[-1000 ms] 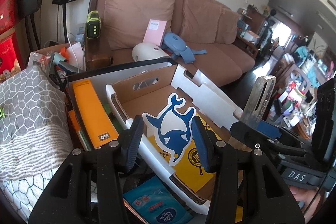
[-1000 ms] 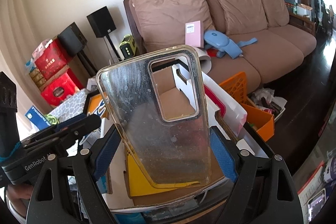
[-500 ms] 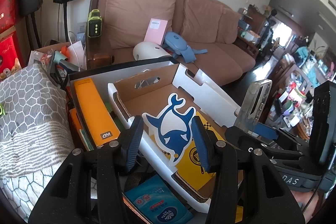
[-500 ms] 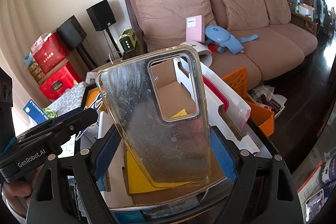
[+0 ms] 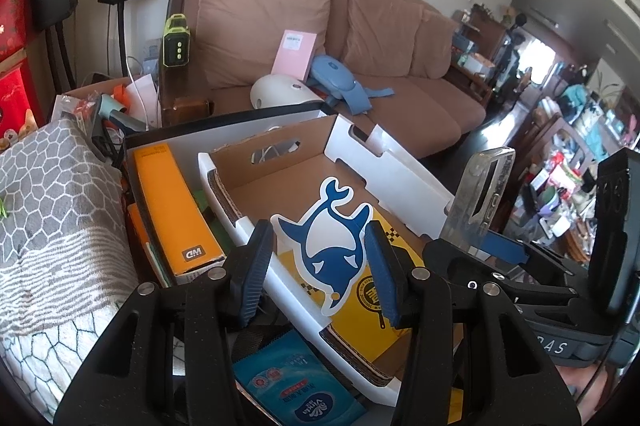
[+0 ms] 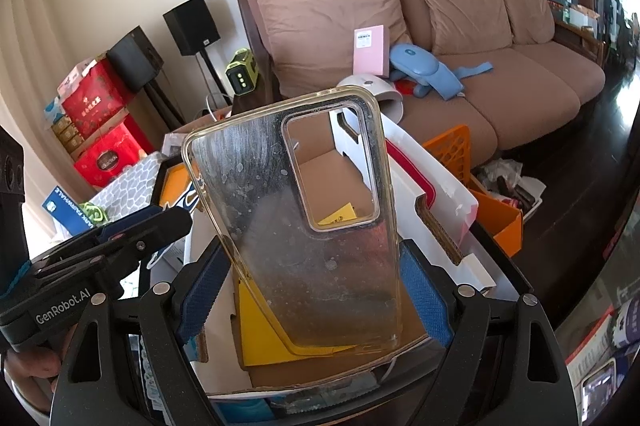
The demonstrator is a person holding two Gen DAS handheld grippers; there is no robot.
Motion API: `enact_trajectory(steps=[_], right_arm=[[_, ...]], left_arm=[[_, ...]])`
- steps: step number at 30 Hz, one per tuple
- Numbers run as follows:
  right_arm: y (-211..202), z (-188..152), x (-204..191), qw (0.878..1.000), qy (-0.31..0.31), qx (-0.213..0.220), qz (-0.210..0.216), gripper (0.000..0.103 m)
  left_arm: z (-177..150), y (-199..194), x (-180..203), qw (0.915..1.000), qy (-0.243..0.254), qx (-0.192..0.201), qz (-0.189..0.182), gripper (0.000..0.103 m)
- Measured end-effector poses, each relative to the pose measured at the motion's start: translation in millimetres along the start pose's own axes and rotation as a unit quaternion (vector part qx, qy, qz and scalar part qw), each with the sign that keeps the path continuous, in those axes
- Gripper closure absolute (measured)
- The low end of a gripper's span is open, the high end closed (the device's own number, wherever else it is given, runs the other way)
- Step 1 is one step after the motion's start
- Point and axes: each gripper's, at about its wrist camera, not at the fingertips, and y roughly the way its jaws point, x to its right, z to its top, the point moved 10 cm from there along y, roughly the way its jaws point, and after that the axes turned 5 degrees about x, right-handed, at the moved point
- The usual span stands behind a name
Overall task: Organize objects
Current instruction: 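Lower the clear phone case into the box onto the yellow insert, then open the right tool while the left tool lowers the whale cutout onto the case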
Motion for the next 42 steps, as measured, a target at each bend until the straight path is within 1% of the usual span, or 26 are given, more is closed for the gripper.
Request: enact_trajectory(steps=[3,10,21,24,27,32,36,39,42], right_arm=[[3,-3,2,1.000,0.004,-0.009,-0.006,0.017],[3,-4,4,1.000,0.011,-0.010,-0.005,0.017],[4,-5,7,0.999,0.030,-0.011,0.003,0.016],[6,-5,6,0.999,0.032,-0.011,-0.003,0.013],[6,-4,4,1.000,0.030,-0.011,0.000,0.009],[2,1,6,1.000,0.024,0.004,-0.011,0.006],[-9,10,16,0.998,0.043,0.034,-0.020,0.005],[-19,15,32,0.996,0.064,0.056,-0.037,0.003],[-22,17,44,0.994,0.082,0.060,-0.047,0.003]], left_arm=[[-3,3,2,1.0000,0.002,-0.005,0.000,0.059],[-9,9,-2,0.9999,-0.002,-0.015,0.008,0.059],[-11,10,-1,0.9999,0.000,-0.015,0.006,0.059],[-13,11,-1,0.9998,0.001,-0.016,0.007,0.059],[-14,12,0,0.9998,0.000,-0.019,0.009,0.059],[-15,11,-1,0.9998,-0.003,-0.019,0.010,0.059],[-10,10,-2,0.9998,-0.003,-0.016,0.012,0.059],[-3,9,-6,0.9997,-0.005,-0.010,0.020,0.059],[3,10,-7,0.9998,-0.012,-0.009,0.017,0.059]])
